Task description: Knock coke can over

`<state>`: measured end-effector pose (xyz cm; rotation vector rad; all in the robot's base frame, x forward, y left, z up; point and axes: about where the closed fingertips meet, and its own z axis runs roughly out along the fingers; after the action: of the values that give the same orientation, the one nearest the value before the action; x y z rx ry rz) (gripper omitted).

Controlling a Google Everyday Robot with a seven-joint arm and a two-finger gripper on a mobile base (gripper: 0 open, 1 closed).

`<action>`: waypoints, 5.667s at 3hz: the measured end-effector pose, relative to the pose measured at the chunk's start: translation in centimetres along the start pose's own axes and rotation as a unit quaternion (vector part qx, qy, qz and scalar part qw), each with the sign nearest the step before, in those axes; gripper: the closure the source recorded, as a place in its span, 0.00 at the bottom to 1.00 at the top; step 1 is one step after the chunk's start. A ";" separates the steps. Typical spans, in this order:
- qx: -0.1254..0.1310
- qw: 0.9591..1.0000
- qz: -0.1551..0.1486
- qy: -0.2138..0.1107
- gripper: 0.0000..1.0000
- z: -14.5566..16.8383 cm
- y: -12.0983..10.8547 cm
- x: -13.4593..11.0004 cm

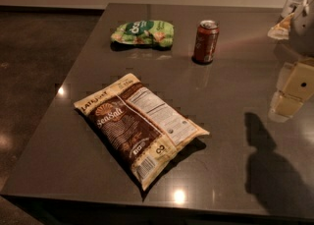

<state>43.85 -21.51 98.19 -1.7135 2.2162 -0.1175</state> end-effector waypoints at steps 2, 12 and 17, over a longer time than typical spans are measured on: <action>0.017 0.999 0.026 -0.018 0.00 0.6 -1.4 -0.2; 0.069 0.943 0.282 -0.161 0.15 16.1 -23.2 -9.1; 0.017 0.987 0.136 -0.082 1.00 9.6 -17.7 -13.0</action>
Offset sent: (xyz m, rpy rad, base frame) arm 0.0442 -0.0043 -0.0081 0.1203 -0.0842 -0.1345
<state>66.08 -12.56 96.66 -1.3343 2.2837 0.0482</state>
